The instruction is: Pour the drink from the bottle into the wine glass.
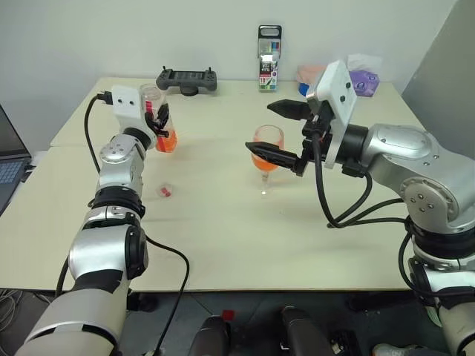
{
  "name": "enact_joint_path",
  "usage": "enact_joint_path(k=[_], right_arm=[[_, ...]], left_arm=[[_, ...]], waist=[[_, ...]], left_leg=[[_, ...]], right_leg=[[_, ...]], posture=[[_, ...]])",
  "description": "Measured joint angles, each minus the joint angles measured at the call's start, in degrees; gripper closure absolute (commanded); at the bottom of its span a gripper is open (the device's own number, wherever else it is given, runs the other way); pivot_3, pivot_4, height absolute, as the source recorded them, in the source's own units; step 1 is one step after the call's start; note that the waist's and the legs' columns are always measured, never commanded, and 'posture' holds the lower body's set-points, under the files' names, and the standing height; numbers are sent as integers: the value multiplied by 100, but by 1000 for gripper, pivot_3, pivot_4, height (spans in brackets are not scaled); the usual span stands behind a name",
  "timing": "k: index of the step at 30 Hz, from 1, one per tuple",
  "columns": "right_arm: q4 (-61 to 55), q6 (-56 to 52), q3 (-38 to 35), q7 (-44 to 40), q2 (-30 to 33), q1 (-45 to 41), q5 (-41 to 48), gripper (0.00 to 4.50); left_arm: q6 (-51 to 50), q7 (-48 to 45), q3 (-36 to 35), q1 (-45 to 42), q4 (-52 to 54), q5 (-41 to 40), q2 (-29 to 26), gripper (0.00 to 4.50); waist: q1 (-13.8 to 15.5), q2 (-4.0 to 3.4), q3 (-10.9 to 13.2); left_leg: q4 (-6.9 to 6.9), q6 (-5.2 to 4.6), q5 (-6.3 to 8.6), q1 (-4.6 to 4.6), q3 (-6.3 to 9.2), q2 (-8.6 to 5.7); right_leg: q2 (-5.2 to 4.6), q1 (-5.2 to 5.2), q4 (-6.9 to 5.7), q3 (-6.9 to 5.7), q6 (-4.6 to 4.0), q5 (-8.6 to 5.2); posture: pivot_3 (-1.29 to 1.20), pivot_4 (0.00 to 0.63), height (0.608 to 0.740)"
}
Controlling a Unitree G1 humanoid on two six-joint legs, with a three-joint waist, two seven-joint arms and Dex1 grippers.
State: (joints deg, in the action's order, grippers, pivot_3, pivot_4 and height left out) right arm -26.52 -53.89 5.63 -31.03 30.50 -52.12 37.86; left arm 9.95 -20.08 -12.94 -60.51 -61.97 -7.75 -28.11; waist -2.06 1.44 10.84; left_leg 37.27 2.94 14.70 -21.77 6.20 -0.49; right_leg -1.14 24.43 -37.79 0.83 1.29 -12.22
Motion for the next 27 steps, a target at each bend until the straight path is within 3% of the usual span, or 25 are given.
enact_joint_path(k=[11,12,18,27], right_arm=[[-165,-206,1,-141,-127,-68,258,0],[-164,-197,-1,-174,-86,-62,257,0],[-123,-163,-5,-390,108,-42,217,0],[-38,-20,-3,-521,126,-28,105,0]], left_arm=[[-256,-57,-134,765,503,-156,152,2686],[-263,-64,-143,825,582,-182,158,1969],[-460,-9,-157,1139,904,-257,168,147],[-1155,-59,-146,1608,1912,-359,188,30]], waist=[[18,0,0],[18,0,0],[15,0,-1],[17,0,-1]], left_leg=[[0,0,0,1,0,1],[0,0,0,1,-1,1],[-3,0,0,6,-2,2],[-4,0,0,5,-2,2]], right_leg=[[0,0,0,1,-1,0],[0,0,0,1,-1,0],[1,0,-1,2,0,0],[0,0,1,2,-1,0]], posture=[[0,150,740],[0,150,740],[0,150,740],[0,150,740]])
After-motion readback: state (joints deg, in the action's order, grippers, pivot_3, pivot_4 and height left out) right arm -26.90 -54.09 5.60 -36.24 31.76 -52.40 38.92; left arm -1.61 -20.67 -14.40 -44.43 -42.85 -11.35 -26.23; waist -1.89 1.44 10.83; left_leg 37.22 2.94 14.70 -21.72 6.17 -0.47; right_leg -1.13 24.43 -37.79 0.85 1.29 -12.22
